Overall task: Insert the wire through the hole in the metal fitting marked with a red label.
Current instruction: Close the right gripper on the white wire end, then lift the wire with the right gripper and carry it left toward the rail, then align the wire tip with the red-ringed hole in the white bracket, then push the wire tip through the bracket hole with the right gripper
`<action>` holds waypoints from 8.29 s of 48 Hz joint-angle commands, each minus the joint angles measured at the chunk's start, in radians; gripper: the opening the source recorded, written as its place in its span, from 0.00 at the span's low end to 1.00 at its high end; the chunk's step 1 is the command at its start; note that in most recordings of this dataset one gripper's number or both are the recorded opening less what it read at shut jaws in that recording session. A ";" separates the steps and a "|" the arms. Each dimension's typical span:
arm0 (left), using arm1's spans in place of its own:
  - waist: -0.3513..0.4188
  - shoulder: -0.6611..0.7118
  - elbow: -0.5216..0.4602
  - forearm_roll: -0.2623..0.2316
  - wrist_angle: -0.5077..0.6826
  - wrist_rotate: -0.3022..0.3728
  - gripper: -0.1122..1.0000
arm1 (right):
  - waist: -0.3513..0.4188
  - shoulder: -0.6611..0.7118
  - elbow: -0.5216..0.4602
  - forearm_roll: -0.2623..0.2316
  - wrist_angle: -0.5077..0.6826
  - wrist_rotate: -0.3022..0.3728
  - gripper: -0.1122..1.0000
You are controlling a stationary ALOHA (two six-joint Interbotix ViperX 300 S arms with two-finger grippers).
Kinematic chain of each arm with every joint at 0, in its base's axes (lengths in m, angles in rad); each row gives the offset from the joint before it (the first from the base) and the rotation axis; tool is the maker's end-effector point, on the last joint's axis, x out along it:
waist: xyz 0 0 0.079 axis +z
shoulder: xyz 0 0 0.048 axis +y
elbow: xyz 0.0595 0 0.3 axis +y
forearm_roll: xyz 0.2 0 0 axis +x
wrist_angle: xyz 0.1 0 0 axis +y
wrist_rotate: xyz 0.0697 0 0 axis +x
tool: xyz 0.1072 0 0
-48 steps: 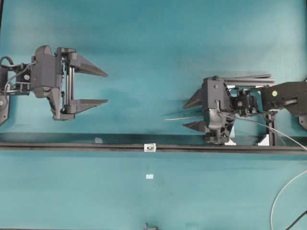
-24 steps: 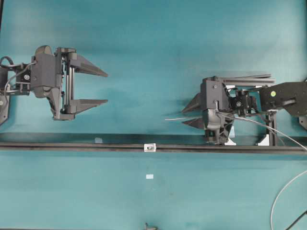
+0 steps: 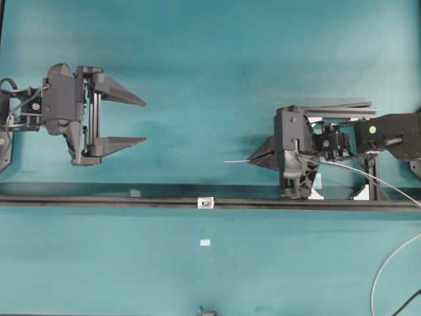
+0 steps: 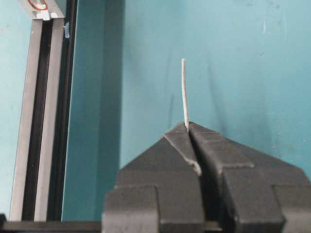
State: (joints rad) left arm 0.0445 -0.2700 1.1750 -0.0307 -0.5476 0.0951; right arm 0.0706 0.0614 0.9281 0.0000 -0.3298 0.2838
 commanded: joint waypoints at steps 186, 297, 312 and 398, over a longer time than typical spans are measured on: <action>-0.319 0.334 0.060 -0.222 -0.479 -0.121 0.56 | 0.491 0.020 0.138 0.698 -0.538 -0.344 0.11; -0.379 0.403 -0.058 -0.222 -0.416 -0.110 0.56 | 0.428 0.086 0.058 0.657 -0.511 -0.393 0.11; -0.380 0.403 -0.061 -0.222 -0.416 -0.112 0.56 | 0.397 0.107 0.040 0.627 -0.511 -0.393 0.11; -0.373 0.403 -0.063 -0.222 -0.416 -0.098 0.56 | 0.305 0.172 -0.043 0.491 -0.476 -0.390 0.11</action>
State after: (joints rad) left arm -0.3313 0.1442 1.1229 -0.2516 -0.9587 -0.0061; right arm 0.3896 0.2408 0.9050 0.4970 -0.8084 -0.1074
